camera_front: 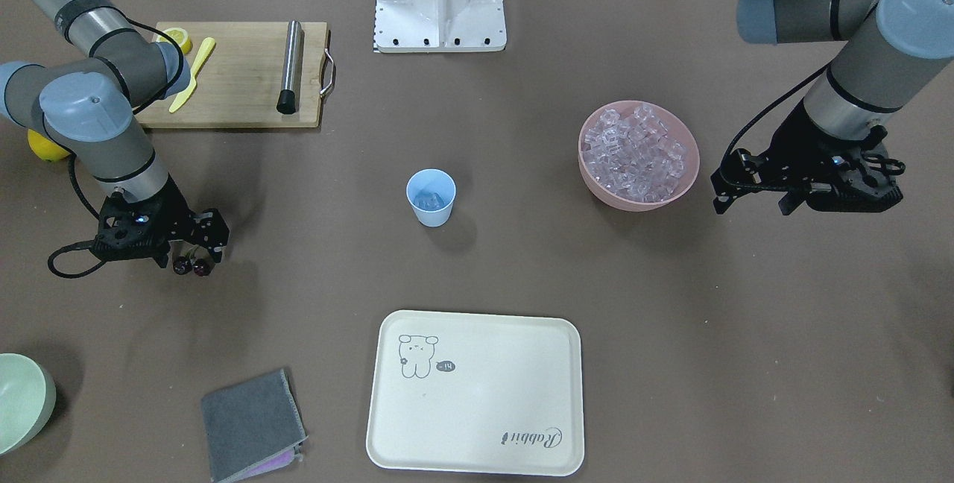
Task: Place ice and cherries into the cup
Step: 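Lower the right gripper onto the cherry stems and close it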
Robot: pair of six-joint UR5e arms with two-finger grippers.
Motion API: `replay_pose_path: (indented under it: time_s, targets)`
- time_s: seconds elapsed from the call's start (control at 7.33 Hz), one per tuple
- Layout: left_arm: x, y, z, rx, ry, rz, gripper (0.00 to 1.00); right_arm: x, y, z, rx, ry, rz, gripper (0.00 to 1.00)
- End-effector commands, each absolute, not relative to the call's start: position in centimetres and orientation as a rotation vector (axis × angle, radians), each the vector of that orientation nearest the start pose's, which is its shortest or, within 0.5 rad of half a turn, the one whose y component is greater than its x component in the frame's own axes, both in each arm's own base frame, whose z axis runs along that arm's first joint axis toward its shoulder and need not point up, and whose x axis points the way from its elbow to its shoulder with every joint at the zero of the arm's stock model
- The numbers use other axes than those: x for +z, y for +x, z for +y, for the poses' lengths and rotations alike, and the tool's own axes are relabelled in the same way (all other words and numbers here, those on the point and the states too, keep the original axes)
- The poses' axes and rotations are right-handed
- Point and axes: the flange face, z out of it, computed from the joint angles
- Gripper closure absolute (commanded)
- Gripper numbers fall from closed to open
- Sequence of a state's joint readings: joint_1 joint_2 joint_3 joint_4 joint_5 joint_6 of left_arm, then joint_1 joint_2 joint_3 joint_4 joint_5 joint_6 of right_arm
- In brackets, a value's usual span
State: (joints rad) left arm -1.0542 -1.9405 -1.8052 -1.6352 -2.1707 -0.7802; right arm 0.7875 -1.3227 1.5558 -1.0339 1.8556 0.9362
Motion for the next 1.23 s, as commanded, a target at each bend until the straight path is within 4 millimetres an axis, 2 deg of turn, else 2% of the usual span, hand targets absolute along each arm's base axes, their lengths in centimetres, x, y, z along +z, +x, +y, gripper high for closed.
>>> replay_pose_path:
  time_s: [0.0,0.41,0.68,0.82,1.09]
  targets:
    - [33.8,23.3,-56.5,-0.045,0.167,0.850,0.03,48.4,-36.4,-52.0,0.032,0.302,-0.752,0.21]
    - [33.7,23.5,-56.5,-0.044,0.168,0.852,0.03,48.1,-36.5,-52.2,0.031,0.305,-0.756,0.31]
    - [32.7,23.1,-55.9,-0.045,0.183,0.865,0.03,47.9,-36.8,-52.7,0.043,0.306,-0.761,0.53]
    - [32.8,23.2,-56.0,-0.043,0.182,0.863,0.03,47.8,-36.7,-52.8,0.048,0.309,-0.762,0.65]
    - [33.0,22.9,-55.9,-0.042,0.184,0.862,0.03,47.5,-36.7,-52.8,0.048,0.311,-0.766,0.77]
